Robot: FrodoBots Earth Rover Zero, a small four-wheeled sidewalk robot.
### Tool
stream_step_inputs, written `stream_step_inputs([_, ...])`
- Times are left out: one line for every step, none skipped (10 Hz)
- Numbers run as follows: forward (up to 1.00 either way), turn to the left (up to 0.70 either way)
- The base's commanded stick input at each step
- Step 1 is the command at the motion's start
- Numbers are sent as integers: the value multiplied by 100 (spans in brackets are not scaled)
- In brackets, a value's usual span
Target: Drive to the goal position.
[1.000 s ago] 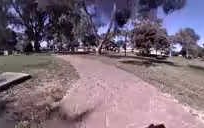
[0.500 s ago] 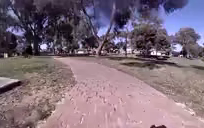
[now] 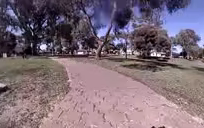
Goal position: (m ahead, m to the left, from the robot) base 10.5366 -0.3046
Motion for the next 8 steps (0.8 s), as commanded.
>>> stream_step_inputs([70,0])
stream_step_inputs([70,0])
stream_step_inputs([70,0])
stream_step_inputs([70,0])
stream_step_inputs([70,0])
stream_step_inputs([70,0])
stream_step_inputs([70,0])
stream_step_inputs([70,0])
